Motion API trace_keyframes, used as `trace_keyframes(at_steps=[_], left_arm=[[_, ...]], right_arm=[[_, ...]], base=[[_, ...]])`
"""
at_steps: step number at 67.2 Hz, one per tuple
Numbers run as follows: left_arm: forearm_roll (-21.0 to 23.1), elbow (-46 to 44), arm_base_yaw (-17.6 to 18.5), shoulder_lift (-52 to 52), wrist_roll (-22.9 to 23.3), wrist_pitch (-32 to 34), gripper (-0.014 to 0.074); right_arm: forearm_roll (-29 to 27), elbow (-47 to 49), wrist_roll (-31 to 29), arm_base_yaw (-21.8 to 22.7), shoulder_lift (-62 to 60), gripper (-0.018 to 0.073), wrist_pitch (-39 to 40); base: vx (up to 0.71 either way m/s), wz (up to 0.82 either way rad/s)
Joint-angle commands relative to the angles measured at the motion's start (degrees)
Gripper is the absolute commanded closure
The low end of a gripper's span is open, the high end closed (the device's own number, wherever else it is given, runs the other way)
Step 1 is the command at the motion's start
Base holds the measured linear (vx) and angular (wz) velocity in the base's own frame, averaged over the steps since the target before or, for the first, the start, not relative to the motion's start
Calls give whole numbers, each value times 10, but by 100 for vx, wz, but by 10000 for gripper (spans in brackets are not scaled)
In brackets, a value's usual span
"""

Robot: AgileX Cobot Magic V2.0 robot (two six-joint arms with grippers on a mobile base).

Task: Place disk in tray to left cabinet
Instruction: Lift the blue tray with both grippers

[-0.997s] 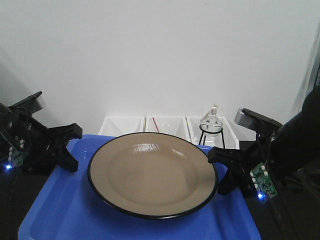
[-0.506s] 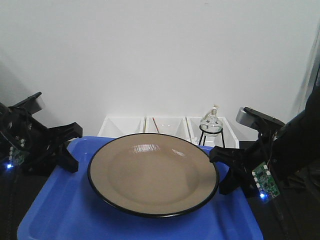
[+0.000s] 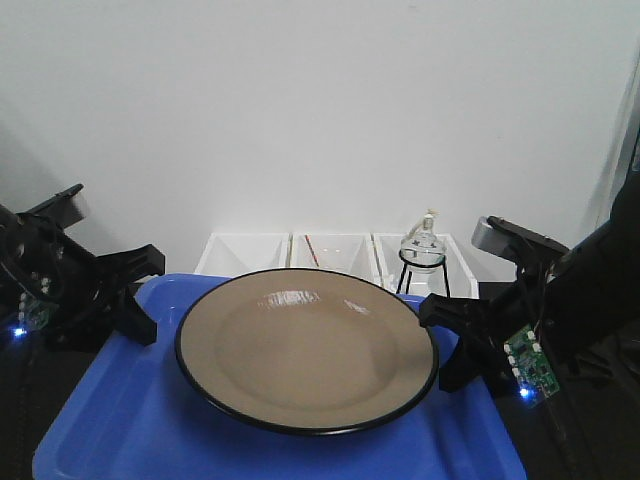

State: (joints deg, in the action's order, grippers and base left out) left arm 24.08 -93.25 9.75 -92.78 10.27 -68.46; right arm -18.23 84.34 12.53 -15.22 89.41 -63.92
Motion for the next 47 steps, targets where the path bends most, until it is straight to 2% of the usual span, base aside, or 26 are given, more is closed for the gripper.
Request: trace_keyframes(at_steps=[1, 47], left_arm=[[95, -22, 13, 23, 13, 29, 597], [95, -22, 13, 23, 13, 29, 597]], right_arm=[[-74, 24, 0, -7, -28, 564, 44], [-74, 24, 0, -7, -28, 564, 43]], base=[[0, 0], [0, 0]])
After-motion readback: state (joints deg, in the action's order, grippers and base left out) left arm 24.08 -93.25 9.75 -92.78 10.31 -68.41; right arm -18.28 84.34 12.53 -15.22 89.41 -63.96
